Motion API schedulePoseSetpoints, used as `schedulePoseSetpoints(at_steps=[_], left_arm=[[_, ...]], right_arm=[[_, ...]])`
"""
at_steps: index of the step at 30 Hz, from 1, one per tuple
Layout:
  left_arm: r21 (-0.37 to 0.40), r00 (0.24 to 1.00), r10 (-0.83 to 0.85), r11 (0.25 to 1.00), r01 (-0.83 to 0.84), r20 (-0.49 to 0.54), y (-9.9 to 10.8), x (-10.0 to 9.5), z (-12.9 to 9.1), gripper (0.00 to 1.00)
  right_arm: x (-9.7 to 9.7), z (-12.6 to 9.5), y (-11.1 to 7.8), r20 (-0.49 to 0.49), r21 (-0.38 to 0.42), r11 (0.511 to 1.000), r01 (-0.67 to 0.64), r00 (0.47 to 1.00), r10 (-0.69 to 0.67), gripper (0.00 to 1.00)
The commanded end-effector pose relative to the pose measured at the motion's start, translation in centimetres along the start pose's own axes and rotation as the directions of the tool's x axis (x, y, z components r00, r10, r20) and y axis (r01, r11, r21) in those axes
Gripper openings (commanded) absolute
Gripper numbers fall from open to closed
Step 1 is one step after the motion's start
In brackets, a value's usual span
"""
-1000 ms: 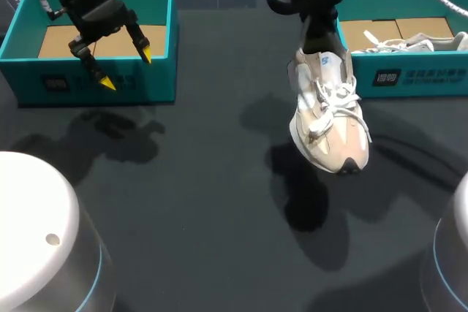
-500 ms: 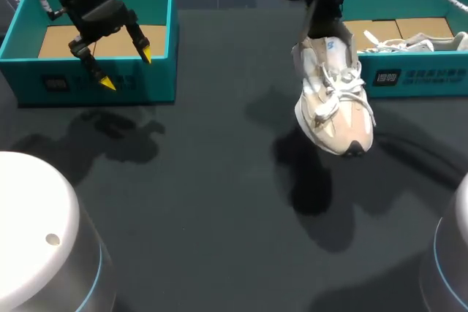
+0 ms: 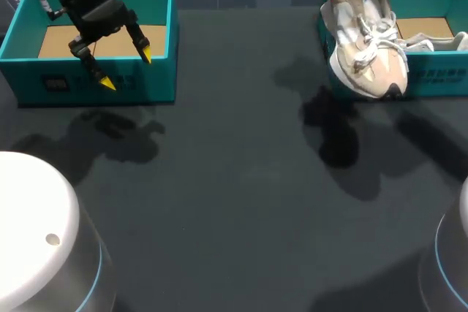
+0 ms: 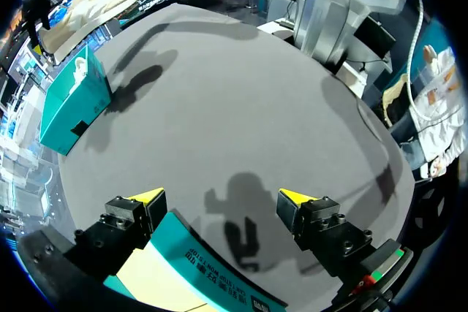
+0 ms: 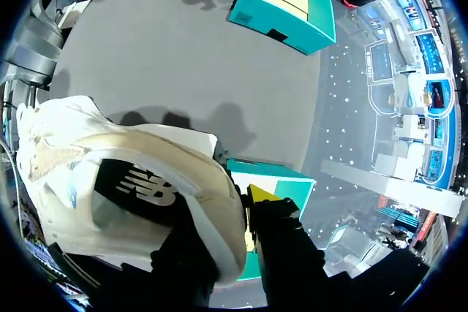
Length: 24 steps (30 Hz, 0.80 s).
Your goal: Take the shoe out of the shoebox, open the shoe tongue, remove and reinsert the insole, then place the shoe into the shoebox
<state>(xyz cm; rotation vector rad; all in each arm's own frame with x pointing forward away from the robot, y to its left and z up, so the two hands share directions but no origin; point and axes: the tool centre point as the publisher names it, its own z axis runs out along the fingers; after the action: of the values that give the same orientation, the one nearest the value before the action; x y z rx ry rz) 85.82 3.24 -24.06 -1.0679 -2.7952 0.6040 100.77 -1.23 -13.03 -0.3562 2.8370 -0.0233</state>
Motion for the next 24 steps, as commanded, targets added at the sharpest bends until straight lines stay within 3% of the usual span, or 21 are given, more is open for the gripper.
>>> schedulePoseSetpoints(at_steps=[1,8,16,24], left_arm=[[-0.002,1.000,0.000,1.000,0.000,0.000,0.0,0.1,0.0,1.00],[-0.002,1.000,0.000,1.000,0.000,0.000,0.0,0.1,0.0,1.00],[-0.002,1.000,0.000,1.000,0.000,0.000,0.0,0.1,0.0,1.00],[-0.002,1.000,0.000,1.000,0.000,0.000,0.0,0.1,0.0,1.00]], right_arm=[[-3.5,1.6,-2.7,-0.042,-0.024,1.000,-0.015,0.999,0.014,0.00],[-6.0,3.3,-7.8,-0.043,0.001,0.997,-0.082,0.996,0.082,0.00],[-7.8,3.5,-11.8,-0.037,0.054,0.992,-0.112,0.993,0.114,0.00],[-8.3,3.2,-12.7,-0.042,0.073,0.989,-0.128,0.990,0.131,0.00]])
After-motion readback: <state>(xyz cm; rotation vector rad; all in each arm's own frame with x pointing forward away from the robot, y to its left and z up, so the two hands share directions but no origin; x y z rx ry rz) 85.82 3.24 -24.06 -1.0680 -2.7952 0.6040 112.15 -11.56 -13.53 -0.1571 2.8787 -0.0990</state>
